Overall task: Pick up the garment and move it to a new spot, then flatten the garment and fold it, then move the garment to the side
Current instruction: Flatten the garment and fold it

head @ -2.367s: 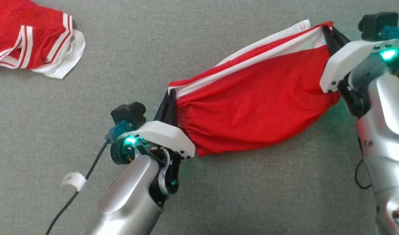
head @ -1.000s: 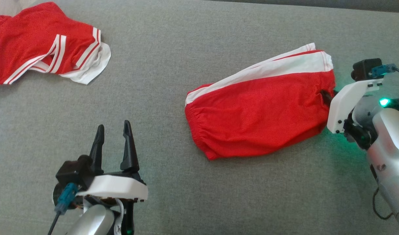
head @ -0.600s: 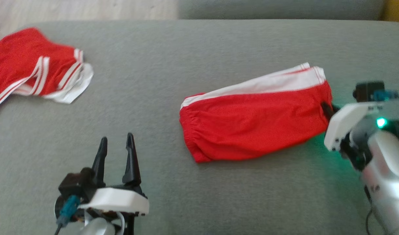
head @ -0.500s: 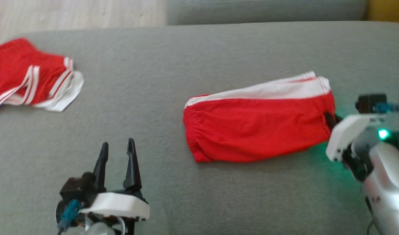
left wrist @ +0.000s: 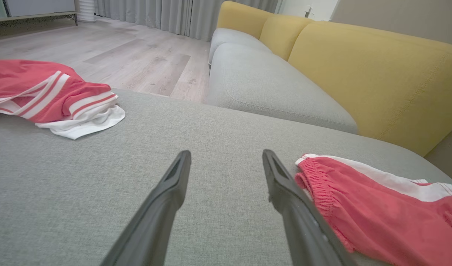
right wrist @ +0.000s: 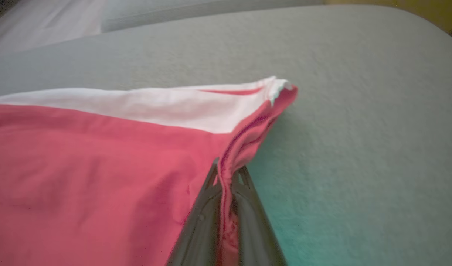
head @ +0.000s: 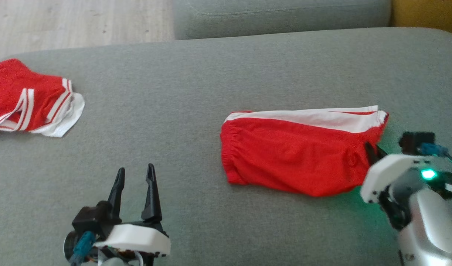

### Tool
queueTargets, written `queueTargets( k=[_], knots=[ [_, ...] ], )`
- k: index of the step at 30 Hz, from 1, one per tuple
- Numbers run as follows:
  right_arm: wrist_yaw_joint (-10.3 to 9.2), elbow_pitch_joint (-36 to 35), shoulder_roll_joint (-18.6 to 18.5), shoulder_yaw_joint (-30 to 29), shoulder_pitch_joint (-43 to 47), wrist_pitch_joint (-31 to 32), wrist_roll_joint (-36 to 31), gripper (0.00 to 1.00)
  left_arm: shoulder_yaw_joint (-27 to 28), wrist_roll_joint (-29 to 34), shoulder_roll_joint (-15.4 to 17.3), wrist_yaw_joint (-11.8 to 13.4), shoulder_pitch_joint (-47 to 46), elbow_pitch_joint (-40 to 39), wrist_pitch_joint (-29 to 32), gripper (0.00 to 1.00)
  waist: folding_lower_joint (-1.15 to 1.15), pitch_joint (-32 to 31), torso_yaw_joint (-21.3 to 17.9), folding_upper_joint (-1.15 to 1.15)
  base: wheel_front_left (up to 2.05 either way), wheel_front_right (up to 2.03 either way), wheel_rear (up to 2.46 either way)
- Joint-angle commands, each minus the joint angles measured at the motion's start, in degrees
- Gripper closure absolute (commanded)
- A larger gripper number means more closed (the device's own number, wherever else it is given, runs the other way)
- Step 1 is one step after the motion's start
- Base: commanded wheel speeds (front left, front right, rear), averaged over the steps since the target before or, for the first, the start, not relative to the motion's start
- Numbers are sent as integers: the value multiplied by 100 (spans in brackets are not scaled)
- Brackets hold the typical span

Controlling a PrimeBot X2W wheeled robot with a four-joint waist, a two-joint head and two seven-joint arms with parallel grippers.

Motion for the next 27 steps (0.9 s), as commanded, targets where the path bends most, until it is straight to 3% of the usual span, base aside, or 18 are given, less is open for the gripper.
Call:
queueTargets(
  k=[1, 10, 20, 27],
  knots=[
    [-4, -374, 117, 116, -219, 34, -101, 100, 151, 52, 117, 35, -178, -131, -14, 0, 0, -10, 101, 0, 0, 0, 0],
    [-4, -918, 525, 1072, -639, 341, -180, 100, 85, 35, 49, 16, -183, -92, -15, 0, 0, -115, 588, 0, 0, 0, 0],
    [-4, -569, 574, 2397, -762, 292, 263, 100, 74, 2, 27, 0, -104, -44, -70, 0, 0, -152, 899, 0, 0, 0, 0],
    [-4, -391, 575, 2789, -821, 119, 476, 100, 69, -17, 22, 3, -52, -13, -94, 0, 0, -204, 879, 0, 0, 0, 0]
  ],
)
